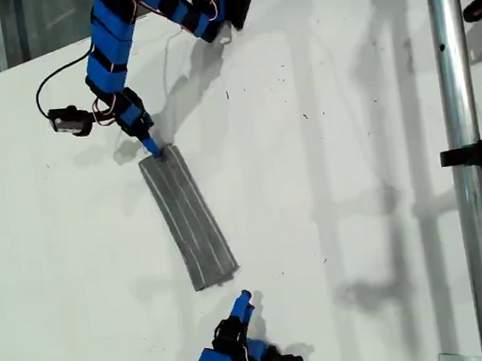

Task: Grasp corners of a towel and fold twice.

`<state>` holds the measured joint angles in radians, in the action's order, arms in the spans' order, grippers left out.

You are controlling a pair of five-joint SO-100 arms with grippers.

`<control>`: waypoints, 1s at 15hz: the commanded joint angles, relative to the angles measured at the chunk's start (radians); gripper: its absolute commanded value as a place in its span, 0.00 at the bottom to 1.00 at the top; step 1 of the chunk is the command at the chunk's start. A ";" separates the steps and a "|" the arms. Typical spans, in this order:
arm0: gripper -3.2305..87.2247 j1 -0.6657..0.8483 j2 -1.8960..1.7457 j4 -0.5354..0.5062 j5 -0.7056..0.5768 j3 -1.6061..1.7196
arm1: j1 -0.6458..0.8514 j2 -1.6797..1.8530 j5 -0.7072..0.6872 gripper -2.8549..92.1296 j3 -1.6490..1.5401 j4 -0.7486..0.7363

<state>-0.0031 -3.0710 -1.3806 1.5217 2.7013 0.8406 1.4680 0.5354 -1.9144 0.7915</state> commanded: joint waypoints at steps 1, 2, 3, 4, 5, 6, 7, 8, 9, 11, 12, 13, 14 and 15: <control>0.16 -0.049 -0.291 0.026 0.025 0.117 | -0.083 -0.196 0.035 0.46 0.275 0.020; 0.15 -0.054 -0.403 0.026 0.008 0.161 | -0.117 -0.268 0.051 0.46 0.367 0.025; 0.14 -0.055 -0.397 0.023 0.012 0.167 | -0.158 -0.336 0.066 0.45 0.463 0.040; 0.14 -0.063 -0.399 0.028 0.017 0.179 | -0.202 -0.374 0.091 0.40 0.522 0.017; 0.14 -0.066 -0.399 0.026 0.020 0.189 | -0.249 -0.391 0.126 0.20 0.558 -0.006; 0.14 -0.069 -0.399 0.028 0.021 0.195 | -0.276 -0.383 0.149 0.11 0.568 -0.021; 0.14 -0.071 -0.399 0.026 0.021 0.195 | -0.287 -0.365 0.149 0.09 0.598 0.066; 0.14 -0.075 -0.399 0.026 0.021 0.195 | -0.278 -0.307 0.153 0.07 0.581 0.184; 0.14 -0.080 -0.399 0.026 0.023 0.198 | -0.272 -0.176 0.133 0.04 0.477 0.264; 0.14 -0.081 -0.399 0.029 0.020 0.206 | -0.259 0.219 0.149 0.03 0.164 0.385; 0.14 -0.081 -0.399 0.032 0.011 0.206 | -0.239 0.416 0.190 0.03 0.060 0.508; 0.14 -0.078 -0.399 0.037 0.003 0.206 | -0.225 0.565 0.235 0.03 -0.003 0.643; 0.14 -0.074 -0.399 0.040 -0.008 0.206 | -0.225 0.644 0.284 0.03 -0.014 0.779; 0.14 -0.074 -0.399 0.041 -0.012 0.207 | -0.258 0.669 0.341 0.03 0.002 0.876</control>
<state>-0.0736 -3.4637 -1.3606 1.5171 2.9130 0.6059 2.0310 0.8161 -1.9221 1.5386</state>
